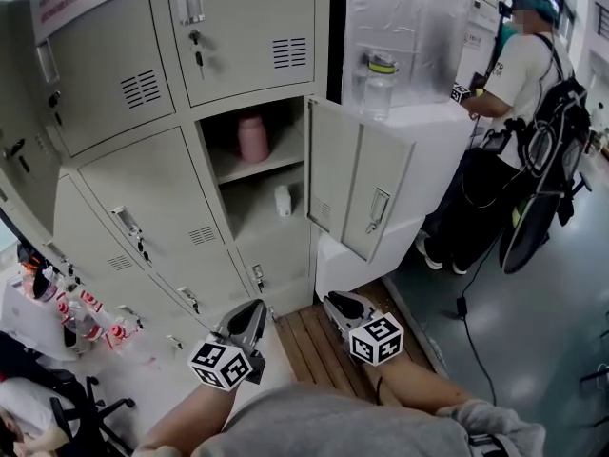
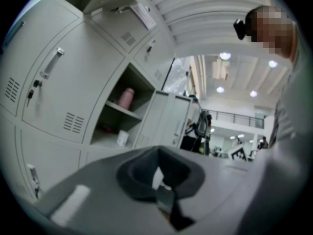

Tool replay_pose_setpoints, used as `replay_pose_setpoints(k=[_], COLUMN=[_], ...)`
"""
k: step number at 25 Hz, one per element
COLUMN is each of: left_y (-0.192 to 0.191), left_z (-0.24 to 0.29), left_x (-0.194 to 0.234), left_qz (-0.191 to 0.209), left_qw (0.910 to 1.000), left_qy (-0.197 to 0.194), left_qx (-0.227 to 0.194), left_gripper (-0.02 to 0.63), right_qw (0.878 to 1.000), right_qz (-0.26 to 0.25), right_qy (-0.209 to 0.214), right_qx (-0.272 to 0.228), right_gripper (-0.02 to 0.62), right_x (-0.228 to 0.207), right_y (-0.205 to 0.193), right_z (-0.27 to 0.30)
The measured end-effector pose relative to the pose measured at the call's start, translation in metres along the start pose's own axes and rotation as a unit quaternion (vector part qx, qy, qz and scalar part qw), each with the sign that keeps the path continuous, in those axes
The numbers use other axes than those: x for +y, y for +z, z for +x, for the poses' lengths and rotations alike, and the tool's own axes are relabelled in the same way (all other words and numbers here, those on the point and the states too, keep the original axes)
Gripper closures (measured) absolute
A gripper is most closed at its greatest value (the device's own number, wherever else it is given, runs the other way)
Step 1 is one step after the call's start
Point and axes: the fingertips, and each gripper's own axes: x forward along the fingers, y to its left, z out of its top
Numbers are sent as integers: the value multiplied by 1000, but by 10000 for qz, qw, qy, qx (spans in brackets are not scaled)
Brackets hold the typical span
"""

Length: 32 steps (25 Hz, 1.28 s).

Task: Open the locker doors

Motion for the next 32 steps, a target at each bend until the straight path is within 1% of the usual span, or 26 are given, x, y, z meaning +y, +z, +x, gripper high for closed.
replay_pose_setpoints(k=[3,7,9,11,14,17,19,22,24,26,29,32], left_y=[-1,-7,-12,-17,-19,-16,-15,-19,-24,-33,-55,-74], left_z=[-11,-30,-49,-79,-140,-210,-257,-326,-370,-413,-465,-489], left_x=[2,15,33,56,97,140,172,232,281,325,372,422], left_qz=[4,145,138,102,53,-5,-46,-65,-118,-218,-453,-300], left_qw=[9999,9992,9979,9953,9883,9788,9734,9680,9656,9628,9583,9571], left_qy=[151,356,593,926,1504,2042,2293,2502,2587,2687,2822,2879], left_qx=[28,135,212,262,254,152,23,-165,-245,-187,35,135], left_gripper=[601,601,601,601,601,601,601,601,601,601,601,601], right_qw=[9999,9994,9986,9966,9901,9797,9725,9642,9604,9593,9635,9657], right_qz=[51,130,194,253,201,-38,-249,-539,-820,-1057,-920,-952], right_qy=[140,326,489,766,1319,1881,2168,2423,2478,2368,2045,1906], right_qx=[49,21,63,185,447,689,810,928,976,1117,1463,1487], right_gripper=[545,543,543,543,543,543,541,538,538,538,534,516], right_x=[7,20,35,61,123,199,252,330,380,425,472,500], right_y=[-2,-11,-22,-36,-57,-74,-87,-114,-135,-155,-185,-211], right_z=[1,14,33,60,104,146,177,238,286,328,381,458])
